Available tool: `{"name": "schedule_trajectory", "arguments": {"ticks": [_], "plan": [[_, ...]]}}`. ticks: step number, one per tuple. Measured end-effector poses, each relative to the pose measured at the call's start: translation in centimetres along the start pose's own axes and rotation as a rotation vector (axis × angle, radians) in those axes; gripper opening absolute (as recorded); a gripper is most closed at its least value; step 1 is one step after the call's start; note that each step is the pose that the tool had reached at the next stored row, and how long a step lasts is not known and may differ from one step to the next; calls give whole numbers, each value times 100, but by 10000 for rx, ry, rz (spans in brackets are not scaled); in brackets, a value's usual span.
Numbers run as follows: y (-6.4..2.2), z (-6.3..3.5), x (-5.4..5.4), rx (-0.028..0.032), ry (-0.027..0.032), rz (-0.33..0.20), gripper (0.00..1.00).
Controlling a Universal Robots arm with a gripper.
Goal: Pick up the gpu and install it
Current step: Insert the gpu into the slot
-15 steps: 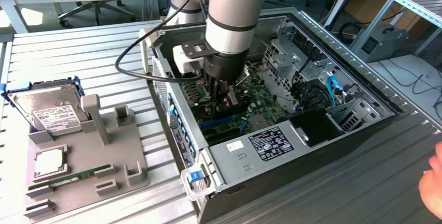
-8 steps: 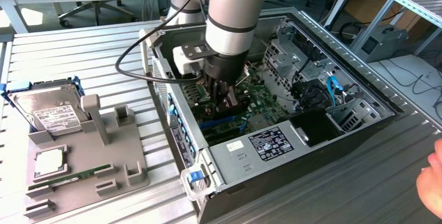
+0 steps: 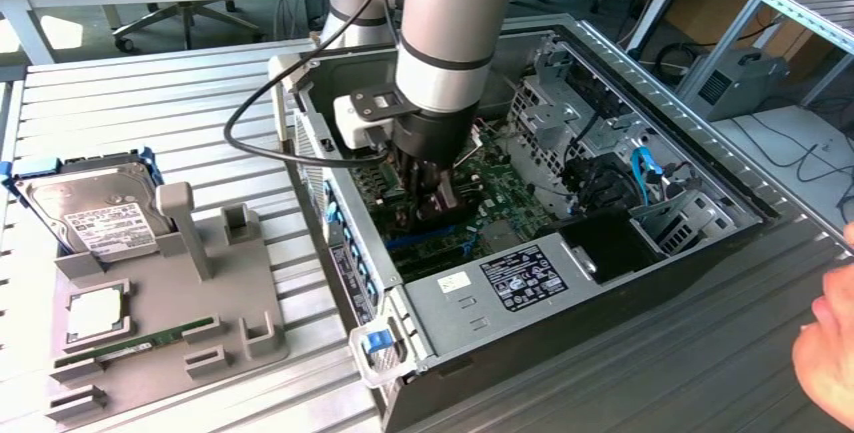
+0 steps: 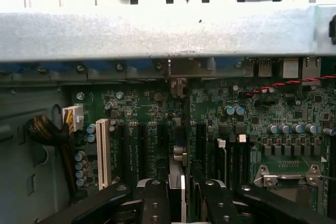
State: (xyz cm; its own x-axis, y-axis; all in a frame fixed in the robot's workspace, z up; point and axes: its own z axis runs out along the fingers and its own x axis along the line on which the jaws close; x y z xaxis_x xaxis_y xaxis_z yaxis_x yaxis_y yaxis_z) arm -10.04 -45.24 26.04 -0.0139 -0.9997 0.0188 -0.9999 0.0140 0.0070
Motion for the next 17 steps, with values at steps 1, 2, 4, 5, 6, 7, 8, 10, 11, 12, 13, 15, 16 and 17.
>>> {"name": "schedule_trajectory", "arguments": {"ticks": [1, 2, 4, 5, 6, 7, 8, 10, 11, 12, 13, 15, 16, 17], "plan": [[1, 7, 0, 0, 0, 0, 27], [1, 15, 0, -1, 1, 0, 27], [2, 17, 0, -3, -8, 0, 27], [2, 18, -1, -2, -26, 2, 27], [2, 19, -1, -2, -67, 1, 27], [2, 19, -1, -2, -120, 0, 27], [2, 19, 0, -3, -146, 0, 27], [1, 20, 3, -2, -182, -1, 27], [1, 20, 7, -2, -183, -1, 27], [1, 20, 8, -2, -181, 6, 27], [1, 20, 9, -2, -175, 29, 27], [1, 19, 11, -4, -156, 102, 27], [1, 19, 12, -4, -152, 133, 27], [1, 19, 12, -4, -151, 157, 27]]}}
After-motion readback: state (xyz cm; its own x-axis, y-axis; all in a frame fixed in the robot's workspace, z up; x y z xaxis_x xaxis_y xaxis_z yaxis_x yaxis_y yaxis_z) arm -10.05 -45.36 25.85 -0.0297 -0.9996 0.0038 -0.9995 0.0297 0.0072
